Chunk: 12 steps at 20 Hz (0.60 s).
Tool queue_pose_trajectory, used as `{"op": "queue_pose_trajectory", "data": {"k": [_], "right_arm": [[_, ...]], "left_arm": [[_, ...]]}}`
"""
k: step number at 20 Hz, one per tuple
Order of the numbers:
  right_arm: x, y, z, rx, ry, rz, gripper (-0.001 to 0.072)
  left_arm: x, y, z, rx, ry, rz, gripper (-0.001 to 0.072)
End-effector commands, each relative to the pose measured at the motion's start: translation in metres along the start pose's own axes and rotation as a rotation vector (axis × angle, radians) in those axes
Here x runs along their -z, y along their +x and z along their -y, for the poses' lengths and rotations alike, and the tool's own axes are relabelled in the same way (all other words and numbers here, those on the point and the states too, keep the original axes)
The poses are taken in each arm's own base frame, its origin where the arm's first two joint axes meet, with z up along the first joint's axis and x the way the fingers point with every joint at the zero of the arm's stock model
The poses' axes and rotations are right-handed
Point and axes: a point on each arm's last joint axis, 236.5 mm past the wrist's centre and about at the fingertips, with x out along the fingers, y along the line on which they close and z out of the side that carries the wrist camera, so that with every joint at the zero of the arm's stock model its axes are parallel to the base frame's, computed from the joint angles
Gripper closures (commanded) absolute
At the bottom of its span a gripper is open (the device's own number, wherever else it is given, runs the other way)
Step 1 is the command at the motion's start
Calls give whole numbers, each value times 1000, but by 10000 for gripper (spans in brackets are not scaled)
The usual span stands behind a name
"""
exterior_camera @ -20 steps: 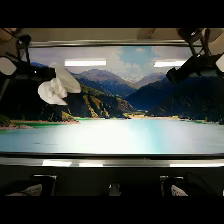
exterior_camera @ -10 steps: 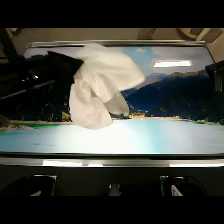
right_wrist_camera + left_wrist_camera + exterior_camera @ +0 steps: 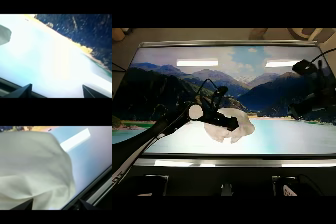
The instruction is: Fold the shirts.
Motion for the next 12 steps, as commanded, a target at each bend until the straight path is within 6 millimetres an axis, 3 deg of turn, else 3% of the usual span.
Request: {"op": "queue_pose_trajectory", "data": {"k": [1,4,6,9,10,12], "right_arm": [[17,59,-35,-187,-50,-112,29],[14,87,-63,-309,-67,-88,28],[15,104,-76,-358,-37,-81,29],[18,120,-90,-406,-19,-67,29],[21,122,-93,-416,-26,-73,29],[26,125,-97,-431,-28,-85,26]], "left_arm": [[19,-36,-54,-126,19,-146,49],[20,-114,-125,-321,-21,-113,54],[41,-127,-155,-352,-114,-122,60],[84,-90,-173,-289,-254,-174,63],[86,-74,-171,-251,-292,-147,107],[77,-46,-165,-169,-376,-65,107]]}}
